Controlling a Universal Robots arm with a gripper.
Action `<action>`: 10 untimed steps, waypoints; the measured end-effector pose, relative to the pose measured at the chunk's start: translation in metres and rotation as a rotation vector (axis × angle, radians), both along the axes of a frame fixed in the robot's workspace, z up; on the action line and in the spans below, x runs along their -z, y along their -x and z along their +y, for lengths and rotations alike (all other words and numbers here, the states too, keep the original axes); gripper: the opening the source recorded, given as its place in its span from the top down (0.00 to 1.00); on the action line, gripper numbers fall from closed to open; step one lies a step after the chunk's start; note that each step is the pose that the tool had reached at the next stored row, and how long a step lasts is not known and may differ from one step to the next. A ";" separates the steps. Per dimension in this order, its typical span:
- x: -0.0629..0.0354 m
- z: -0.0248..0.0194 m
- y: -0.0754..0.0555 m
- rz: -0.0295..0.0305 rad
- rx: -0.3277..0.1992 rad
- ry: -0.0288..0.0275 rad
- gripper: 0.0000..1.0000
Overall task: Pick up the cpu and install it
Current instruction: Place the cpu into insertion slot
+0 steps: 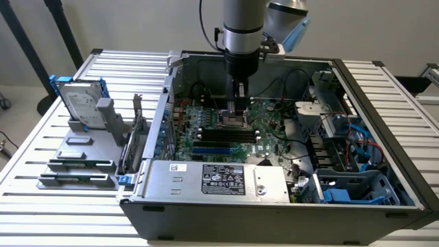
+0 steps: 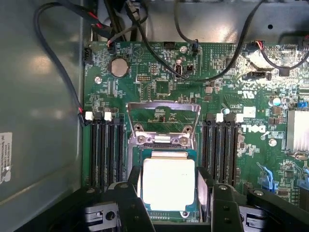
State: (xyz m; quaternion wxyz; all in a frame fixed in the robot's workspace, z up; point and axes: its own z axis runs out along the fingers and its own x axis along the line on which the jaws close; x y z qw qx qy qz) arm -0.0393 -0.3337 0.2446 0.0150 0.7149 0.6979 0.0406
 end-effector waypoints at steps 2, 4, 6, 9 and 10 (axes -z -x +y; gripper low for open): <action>0.0023 -0.0003 0.000 0.0004 0.012 0.0001 0.45; 0.0042 -0.0011 0.001 0.0035 0.020 0.0001 0.45; 0.0059 -0.0025 0.001 0.0099 0.025 0.0004 0.45; 0.0083 -0.0060 0.002 0.0201 0.027 0.0003 0.45; 0.0090 -0.0065 0.002 0.0229 0.027 0.0001 0.45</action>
